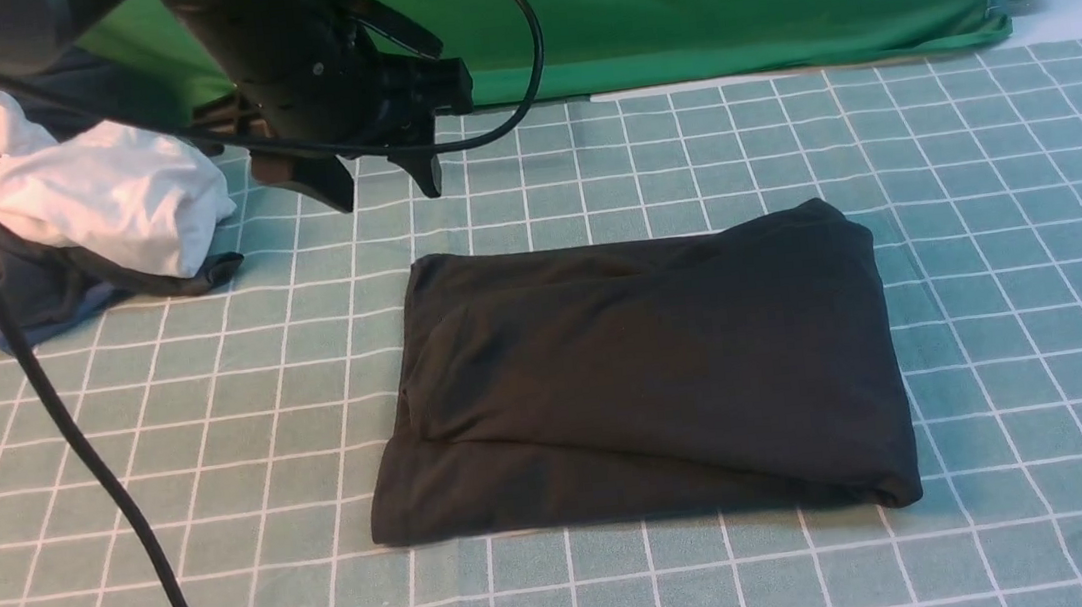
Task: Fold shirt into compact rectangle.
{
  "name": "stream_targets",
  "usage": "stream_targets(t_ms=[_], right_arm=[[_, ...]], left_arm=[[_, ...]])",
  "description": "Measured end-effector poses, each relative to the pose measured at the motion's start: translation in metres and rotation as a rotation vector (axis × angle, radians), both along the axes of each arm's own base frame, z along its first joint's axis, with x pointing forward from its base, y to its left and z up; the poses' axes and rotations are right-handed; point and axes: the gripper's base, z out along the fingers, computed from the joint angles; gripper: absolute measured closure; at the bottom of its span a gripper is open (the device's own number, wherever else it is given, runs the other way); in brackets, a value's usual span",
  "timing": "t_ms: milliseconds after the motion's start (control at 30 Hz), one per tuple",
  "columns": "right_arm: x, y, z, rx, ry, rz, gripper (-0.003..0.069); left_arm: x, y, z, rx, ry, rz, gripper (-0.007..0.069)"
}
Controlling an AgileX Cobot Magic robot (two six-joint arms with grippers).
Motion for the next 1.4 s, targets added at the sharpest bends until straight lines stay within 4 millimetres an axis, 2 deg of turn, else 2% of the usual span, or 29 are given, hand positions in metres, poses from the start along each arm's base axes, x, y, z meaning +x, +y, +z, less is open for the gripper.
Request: stream_targets(t_ms=[67,100,200,267,333,433,633,733,800,833,967,1000,1067,1267,1400], right_arm=[[0.002,-0.004,-0.014,-0.052,-0.001,-0.075,0.0552],[0.003,-0.004,-0.014,-0.056,-0.003,-0.083,0.0552],[0.006,-0.011,-0.041,-0.105,0.033,-0.214,0.0547],[0.007,-0.014,-0.056,-0.118,0.062,-0.266,0.0544],[0.008,-0.015,-0.062,-0.125,0.082,-0.300,0.0541],[0.008,-0.018,-0.065,-0.134,0.107,-0.343,0.0537],[0.008,-0.020,-0.070,-0.146,0.146,-0.370,0.0520],[0.008,-0.020,-0.070,-0.146,0.144,-0.370,0.0514],[0.008,-0.020,-0.070,-0.146,0.144,-0.370,0.0508],[0.008,-0.020,-0.070,-0.146,0.144,-0.370,0.0507],[0.008,-0.020,-0.070,-0.148,0.144,-0.371,0.0495],[0.008,-0.020,-0.070,-0.148,0.144,-0.371,0.0494],[0.008,-0.020,-0.070,-0.148,0.144,-0.371,0.0485],[0.008,-0.020,-0.070,-0.148,0.144,-0.371,0.0469],[0.008,-0.020,-0.070,-0.148,0.144,-0.371,0.0456]], left_arm=[[0.000,0.000,0.000,0.000,0.000,0.000,0.0188],[0.000,0.000,0.000,0.000,0.000,0.000,0.0188],[0.000,0.000,0.000,0.006,-0.003,-0.016,0.0195],[0.000,0.000,0.000,0.011,-0.006,-0.031,0.0223],[0.000,0.000,0.000,0.016,-0.008,-0.045,0.0255],[0.000,0.000,0.000,0.030,-0.013,-0.080,0.0326],[-0.004,0.001,0.000,0.070,0.009,-0.173,0.0559],[-0.010,0.003,0.009,0.076,-0.002,-0.194,0.0608],[-0.019,0.006,0.026,0.070,-0.040,-0.198,0.0615],[-0.019,0.006,0.026,0.070,-0.040,-0.198,0.0615],[-0.055,0.017,0.064,0.064,-0.130,-0.224,0.0613],[-0.057,0.018,0.067,0.063,-0.138,-0.225,0.0613],[-0.086,0.028,0.082,0.070,-0.176,-0.237,0.0613],[-0.157,0.048,0.089,0.022,-0.268,-0.228,0.0613],[-0.201,0.057,0.078,-0.081,-0.395,-0.208,0.0613]])
